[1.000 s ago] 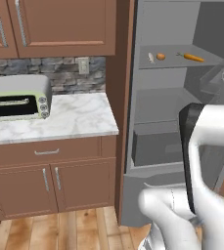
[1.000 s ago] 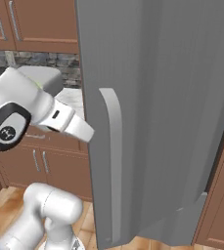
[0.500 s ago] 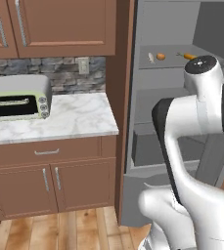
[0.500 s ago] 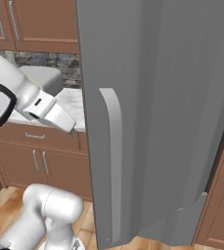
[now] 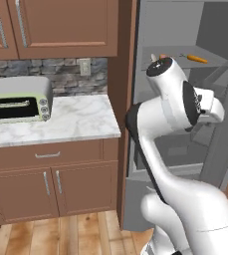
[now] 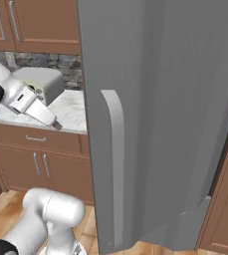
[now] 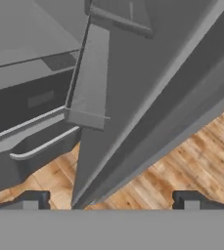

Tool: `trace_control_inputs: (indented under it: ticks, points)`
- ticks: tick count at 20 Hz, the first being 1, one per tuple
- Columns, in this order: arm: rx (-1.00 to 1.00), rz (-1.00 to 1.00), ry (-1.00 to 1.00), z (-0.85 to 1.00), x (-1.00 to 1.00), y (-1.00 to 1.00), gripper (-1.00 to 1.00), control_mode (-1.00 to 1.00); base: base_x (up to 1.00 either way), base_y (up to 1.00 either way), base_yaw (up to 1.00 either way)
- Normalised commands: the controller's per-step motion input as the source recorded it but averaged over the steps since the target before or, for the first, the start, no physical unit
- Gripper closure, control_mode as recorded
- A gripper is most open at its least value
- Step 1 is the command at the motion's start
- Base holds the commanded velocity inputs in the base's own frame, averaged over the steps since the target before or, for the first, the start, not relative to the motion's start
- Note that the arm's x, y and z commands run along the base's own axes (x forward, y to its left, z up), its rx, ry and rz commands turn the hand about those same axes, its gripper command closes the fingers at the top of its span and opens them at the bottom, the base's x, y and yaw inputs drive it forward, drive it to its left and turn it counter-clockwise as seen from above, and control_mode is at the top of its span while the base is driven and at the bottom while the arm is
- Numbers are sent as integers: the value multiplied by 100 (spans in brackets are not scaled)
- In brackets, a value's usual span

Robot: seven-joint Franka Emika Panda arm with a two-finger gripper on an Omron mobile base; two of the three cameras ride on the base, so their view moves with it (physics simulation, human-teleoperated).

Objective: Open the fridge, remove the tangerine, carrot, and fish, and place them on any counter.

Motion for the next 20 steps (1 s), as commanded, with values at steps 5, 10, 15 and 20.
trace_control_inputs:
  ticks: [5, 10, 15, 20]
  points:
    - [-2, -5, -3, 0, 100, -1, -100, -100, 0, 0, 0]
    - [-5, 0, -10, 0, 100, -36, -100, -100, 0, 0, 0]
    - [-3, 0, -11, -1, 75, -46, -100, -100, 0, 0, 0]
    - [0, 0, -4, -8, 46, -35, -100, -100, 0, 0, 0]
